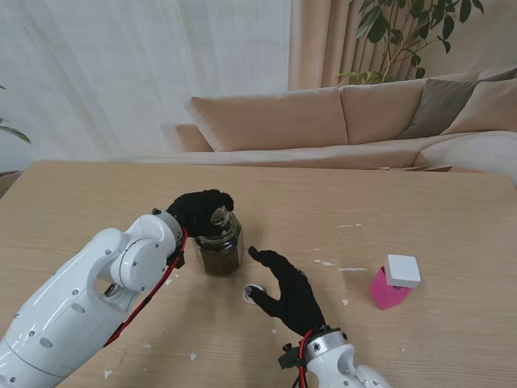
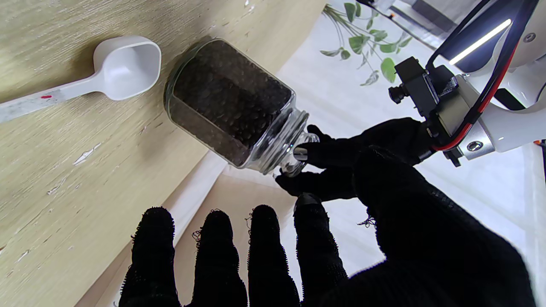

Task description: Portion coffee beans from the glass jar into the coffee jar

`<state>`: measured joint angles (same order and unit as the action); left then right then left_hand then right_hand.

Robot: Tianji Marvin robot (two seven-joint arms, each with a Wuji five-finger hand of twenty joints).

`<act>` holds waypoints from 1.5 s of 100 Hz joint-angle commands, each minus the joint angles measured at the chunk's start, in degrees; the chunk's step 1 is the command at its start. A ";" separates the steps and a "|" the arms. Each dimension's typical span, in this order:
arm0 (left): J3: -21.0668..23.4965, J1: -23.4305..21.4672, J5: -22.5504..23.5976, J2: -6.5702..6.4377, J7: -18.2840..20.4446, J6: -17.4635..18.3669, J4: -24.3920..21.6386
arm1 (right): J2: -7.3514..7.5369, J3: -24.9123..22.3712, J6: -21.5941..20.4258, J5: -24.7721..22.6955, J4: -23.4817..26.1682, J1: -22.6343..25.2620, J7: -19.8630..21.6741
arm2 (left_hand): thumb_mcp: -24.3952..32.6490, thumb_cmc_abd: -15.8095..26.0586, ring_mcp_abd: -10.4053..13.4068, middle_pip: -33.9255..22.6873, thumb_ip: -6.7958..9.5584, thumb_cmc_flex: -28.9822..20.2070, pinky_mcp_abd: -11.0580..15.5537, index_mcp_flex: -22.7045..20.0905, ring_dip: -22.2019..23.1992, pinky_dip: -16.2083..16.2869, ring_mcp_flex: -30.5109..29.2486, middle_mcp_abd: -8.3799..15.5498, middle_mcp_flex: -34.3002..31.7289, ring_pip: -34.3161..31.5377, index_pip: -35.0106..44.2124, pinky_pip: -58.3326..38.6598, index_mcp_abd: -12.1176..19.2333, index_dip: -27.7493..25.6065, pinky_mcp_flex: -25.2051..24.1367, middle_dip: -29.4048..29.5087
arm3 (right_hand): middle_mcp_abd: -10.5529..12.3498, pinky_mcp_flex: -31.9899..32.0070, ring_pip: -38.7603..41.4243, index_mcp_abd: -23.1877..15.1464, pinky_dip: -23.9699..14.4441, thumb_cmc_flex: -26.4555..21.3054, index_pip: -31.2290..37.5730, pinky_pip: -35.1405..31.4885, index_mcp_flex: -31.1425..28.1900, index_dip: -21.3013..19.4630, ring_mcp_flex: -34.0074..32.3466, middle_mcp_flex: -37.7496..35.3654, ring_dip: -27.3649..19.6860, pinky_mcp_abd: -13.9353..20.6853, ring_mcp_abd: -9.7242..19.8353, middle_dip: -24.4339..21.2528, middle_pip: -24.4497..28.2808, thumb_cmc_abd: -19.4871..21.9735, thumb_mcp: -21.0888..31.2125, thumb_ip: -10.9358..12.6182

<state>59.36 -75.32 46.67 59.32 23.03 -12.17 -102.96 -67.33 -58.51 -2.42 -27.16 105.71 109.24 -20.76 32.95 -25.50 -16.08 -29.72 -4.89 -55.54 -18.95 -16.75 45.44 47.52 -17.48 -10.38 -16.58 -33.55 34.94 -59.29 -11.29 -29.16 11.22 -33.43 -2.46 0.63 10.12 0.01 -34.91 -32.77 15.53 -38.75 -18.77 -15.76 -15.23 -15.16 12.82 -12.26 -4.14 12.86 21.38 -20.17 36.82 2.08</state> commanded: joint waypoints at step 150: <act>28.30 -47.55 -30.65 4.48 -20.11 29.66 -9.13 | -0.17 2.10 -0.67 -1.77 -0.53 0.73 -0.35 | -28.85 17.40 7.16 23.15 3.30 4.61 3.83 4.43 -24.84 -25.69 16.21 4.32 8.09 31.59 -21.67 57.37 3.39 16.61 -15.80 15.73 | 2.52 2.17 -2.03 -1.86 -0.30 -1.21 0.54 3.43 3.71 0.03 3.14 2.95 0.85 1.14 2.05 -0.44 -0.30 2.31 -3.27 0.43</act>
<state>88.36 -121.81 16.56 63.04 1.85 17.20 -113.85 -67.47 -56.93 -2.54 -28.76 105.39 109.70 -22.12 4.21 -9.76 -9.98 -6.76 -3.14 -50.11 -16.98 -12.48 21.97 23.38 -2.87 -6.58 -8.55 -3.19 13.38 -3.49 -8.67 -13.23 -4.59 -18.78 -1.87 1.89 9.44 -0.58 -34.99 -32.77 15.57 -36.56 -16.51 -15.76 -13.90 -14.49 12.89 -12.26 -4.14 12.85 21.41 -19.59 34.52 2.08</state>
